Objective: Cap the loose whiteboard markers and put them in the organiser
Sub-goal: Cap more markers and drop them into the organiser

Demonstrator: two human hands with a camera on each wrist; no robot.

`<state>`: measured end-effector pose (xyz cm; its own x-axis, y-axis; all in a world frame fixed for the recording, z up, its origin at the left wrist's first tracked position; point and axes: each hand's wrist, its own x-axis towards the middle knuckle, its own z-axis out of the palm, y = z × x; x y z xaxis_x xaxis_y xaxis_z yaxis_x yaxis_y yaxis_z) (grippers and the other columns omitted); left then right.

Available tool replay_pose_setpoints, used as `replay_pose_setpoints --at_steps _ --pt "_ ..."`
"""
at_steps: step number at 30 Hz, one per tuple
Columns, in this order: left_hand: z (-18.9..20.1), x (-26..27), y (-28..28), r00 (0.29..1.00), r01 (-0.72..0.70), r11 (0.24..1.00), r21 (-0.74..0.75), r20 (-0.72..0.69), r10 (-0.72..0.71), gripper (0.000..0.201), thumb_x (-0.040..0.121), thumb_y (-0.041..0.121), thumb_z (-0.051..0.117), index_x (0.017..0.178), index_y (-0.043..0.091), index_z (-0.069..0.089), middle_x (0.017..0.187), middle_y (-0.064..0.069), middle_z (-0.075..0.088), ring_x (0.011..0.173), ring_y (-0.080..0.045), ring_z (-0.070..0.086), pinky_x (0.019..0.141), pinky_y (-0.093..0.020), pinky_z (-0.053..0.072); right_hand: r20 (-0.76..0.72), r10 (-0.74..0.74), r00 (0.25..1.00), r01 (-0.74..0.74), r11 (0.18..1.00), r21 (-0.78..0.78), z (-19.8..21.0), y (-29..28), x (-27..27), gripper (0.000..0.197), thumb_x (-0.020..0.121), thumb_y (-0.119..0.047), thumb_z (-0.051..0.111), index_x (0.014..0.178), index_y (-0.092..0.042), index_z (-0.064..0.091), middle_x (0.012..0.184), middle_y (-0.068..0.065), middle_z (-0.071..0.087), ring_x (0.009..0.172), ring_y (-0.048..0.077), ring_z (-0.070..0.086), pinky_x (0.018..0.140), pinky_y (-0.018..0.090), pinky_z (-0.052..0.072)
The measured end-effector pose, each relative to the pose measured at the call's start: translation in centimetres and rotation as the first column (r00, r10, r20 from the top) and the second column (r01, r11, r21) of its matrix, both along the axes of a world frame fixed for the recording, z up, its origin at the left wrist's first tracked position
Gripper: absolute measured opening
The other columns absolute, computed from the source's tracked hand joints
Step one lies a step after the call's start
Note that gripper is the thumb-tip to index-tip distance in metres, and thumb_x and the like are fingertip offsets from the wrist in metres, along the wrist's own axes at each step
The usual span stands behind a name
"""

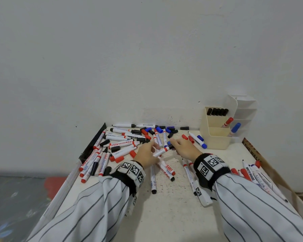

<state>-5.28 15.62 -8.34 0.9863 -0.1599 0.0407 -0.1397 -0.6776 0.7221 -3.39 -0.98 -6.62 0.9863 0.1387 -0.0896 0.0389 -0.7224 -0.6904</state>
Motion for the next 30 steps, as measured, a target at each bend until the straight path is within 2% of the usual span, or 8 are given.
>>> replay_pose_setpoints --at_steps 3,6,8,12,15,20,26,30 --pt "0.2 -0.4 -0.7 0.996 -0.009 1.000 -0.020 0.090 0.011 0.024 0.080 0.011 0.070 0.098 0.021 0.059 0.097 0.001 0.060 0.088 -0.013 0.055 0.076 -0.025 0.048 -0.001 -0.078 0.997 0.078 0.996 -0.037 -0.1 -0.1 0.0 0.050 0.100 -0.042 0.024 0.094 -0.005 0.057 0.064 -0.001 0.034 0.058 0.011 0.034 0.057 0.023 0.031" --pt "0.4 -0.5 -1.1 0.987 -0.027 0.996 0.087 0.159 0.013 0.029 0.086 0.024 0.065 0.115 0.021 0.063 0.107 0.006 0.064 0.096 -0.010 0.056 0.084 -0.025 0.046 -0.025 -0.182 0.983 0.183 0.981 0.064 -0.1 -0.3 0.0 0.046 0.099 -0.043 0.024 0.072 -0.012 0.044 0.062 0.001 0.030 0.059 0.015 0.033 0.063 0.031 0.033" --pt "0.6 -0.6 -1.2 0.986 -0.017 0.991 0.132 0.167 -0.005 0.033 0.091 0.027 0.058 0.124 0.020 0.060 0.112 0.003 0.066 0.098 -0.011 0.059 0.084 -0.024 0.046 -0.048 -0.212 0.976 0.215 0.972 0.094 0.1 -0.3 -0.2 0.045 0.100 -0.041 0.025 0.065 -0.015 0.037 0.060 0.001 0.029 0.057 0.014 0.030 0.060 0.029 0.030" --pt "0.8 -0.9 -1.6 0.986 0.093 0.980 0.175 0.117 -0.115 0.026 0.098 0.026 0.044 0.104 0.012 0.065 0.078 -0.002 0.061 0.064 -0.010 0.050 0.065 -0.028 0.047 -0.044 -0.188 0.981 0.193 0.970 0.148 0.3 -0.5 -0.5 0.043 0.100 -0.033 0.025 0.062 -0.016 0.035 0.059 0.000 0.028 0.054 0.013 0.028 0.054 0.026 0.025" --pt "1.2 -1.0 -1.9 0.987 0.154 0.986 0.068 0.037 -0.156 0.031 0.100 0.024 0.041 0.098 0.004 0.065 0.066 0.003 0.049 0.054 -0.006 0.040 0.053 -0.017 0.035 -0.023 -0.124 0.992 0.125 0.985 0.121 0.6 -0.5 -0.7 0.039 0.101 -0.027 0.023 0.065 -0.017 0.035 0.060 0.001 0.030 0.053 0.012 0.028 0.052 0.024 0.025" --pt "2.2 -1.5 -1.9 0.950 0.140 0.980 -0.142 -0.260 -0.174 0.035 0.102 0.035 0.030 0.100 0.013 0.057 0.069 0.003 0.044 0.038 -0.005 0.030 0.036 -0.016 0.026 0.026 -0.045 0.999 0.041 0.992 0.118 0.7 -0.7 -1.1 0.039 0.102 -0.028 0.022 0.066 -0.024 0.036 0.061 -0.002 0.035 0.054 0.010 0.031 0.054 0.023 0.025" --pt "3.2 -2.1 -1.0 0.843 0.120 0.949 -0.290 -0.475 -0.252 0.034 0.101 0.041 0.027 0.083 0.019 0.044 0.062 0.004 0.032 0.036 -0.005 0.023 0.034 -0.012 0.021 0.019 0.027 0.999 -0.032 0.957 0.289 0.9 -0.6 -2.2 0.041 0.102 -0.033 0.023 0.067 -0.017 0.040 0.057 0.000 0.034 0.052 0.012 0.031 0.055 0.025 0.029" --pt "2.8 -2.3 -0.9 0.840 0.114 0.944 -0.311 -0.478 -0.259 0.032 0.101 0.041 0.029 0.084 0.019 0.046 0.061 0.005 0.031 0.039 -0.005 0.024 0.037 -0.014 0.022 0.020 0.066 0.998 -0.069 0.959 0.276 1.2 -0.6 -2.8 0.041 0.101 -0.038 0.024 0.071 -0.017 0.040 0.060 -0.001 0.034 0.054 0.012 0.031 0.055 0.025 0.030"
